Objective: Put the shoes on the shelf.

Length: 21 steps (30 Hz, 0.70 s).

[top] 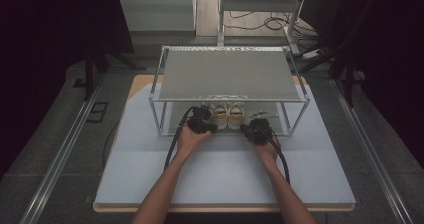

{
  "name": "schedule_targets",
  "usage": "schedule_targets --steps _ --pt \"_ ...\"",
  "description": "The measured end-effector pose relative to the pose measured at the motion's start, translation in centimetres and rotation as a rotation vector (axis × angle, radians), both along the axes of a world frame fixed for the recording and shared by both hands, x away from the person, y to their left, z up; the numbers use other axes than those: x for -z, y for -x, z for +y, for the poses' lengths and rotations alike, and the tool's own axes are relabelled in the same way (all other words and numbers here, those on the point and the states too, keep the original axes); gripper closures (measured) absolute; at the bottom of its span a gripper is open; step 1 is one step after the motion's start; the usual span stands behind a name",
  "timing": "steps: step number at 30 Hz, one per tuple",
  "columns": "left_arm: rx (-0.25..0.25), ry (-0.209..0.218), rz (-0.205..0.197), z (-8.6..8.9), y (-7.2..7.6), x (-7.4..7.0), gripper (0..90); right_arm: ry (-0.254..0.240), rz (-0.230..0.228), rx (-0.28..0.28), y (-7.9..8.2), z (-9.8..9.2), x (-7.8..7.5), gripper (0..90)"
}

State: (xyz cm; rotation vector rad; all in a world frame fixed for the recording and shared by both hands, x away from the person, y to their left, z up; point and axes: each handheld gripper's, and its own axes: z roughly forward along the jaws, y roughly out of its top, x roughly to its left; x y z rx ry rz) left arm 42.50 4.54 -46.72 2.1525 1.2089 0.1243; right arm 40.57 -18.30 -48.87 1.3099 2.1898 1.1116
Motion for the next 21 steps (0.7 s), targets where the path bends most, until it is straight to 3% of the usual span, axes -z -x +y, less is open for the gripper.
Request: schedule_targets --steps 2,3,4,5,6,7,8,9,10,12,14,15,16,17,21 --pt "-0.028 -0.006 -0.022 0.1 0.6 -0.2 83.2 -0.002 -0.002 0.004 0.2 -0.1 -0.1 84.1" --pt "-0.010 -0.006 -0.036 0.2 0.8 -0.3 79.7 -0.008 -0.017 0.000 0.7 -0.3 -0.3 83.8" --pt "0.050 -0.001 -0.055 0.6 1.0 -0.4 74.8 -0.011 -0.022 -0.003 1.1 -0.3 -0.5 82.3" --pt "0.008 0.014 -0.050 0.6 1.7 -0.6 74.8 -0.011 -0.022 -0.003 1.1 -0.3 -0.5 82.3" --pt "0.014 0.016 -0.078 0.9 2.2 -0.8 70.3 -0.013 -0.021 -0.010 1.5 -0.4 -0.7 80.9" --pt "0.011 0.018 -0.085 1.1 2.5 -1.0 67.5 -0.014 -0.025 -0.023 1.9 -0.5 -1.0 79.9" --pt "0.009 0.023 -0.092 1.3 3.1 -1.2 56.9 -0.006 -0.040 -0.043 2.6 -0.9 -1.4 76.2" --pt "0.014 0.021 -0.093 1.5 3.4 -1.3 56.9 -0.006 -0.040 -0.043 2.6 -0.9 -1.4 76.2" --pt "0.017 0.023 -0.099 1.8 4.1 -1.5 49.9 -0.009 -0.050 -0.059 3.4 -1.3 -1.8 71.5" --pt "0.007 0.034 -0.114 2.1 5.3 -1.7 48.6 -0.012 -0.052 -0.063 3.6 -1.5 -2.0 70.0" --pt "0.006 0.027 -0.140 2.7 6.9 -1.8 42.1 -0.038 -0.068 -0.077 5.0 -2.5 -2.5 64.0" --pt "0.006 0.027 -0.140 2.7 6.9 -1.8 41.3 -0.038 -0.068 -0.077 5.0 -2.5 -2.5 64.0" --pt "0.004 0.024 -0.153 3.2 8.1 -1.7 40.4 -0.051 -0.079 -0.084 6.0 -3.2 -2.7 60.9" --pt "0.004 0.024 -0.153 3.2 8.1 -1.7 39.3 -0.057 -0.079 -0.089 6.3 -3.5 -2.7 59.8" --pt "0.014 0.021 -0.173 4.3 10.4 -1.4 37.9 -0.067 -0.089 -0.101 7.7 -4.7 -2.6 56.2"
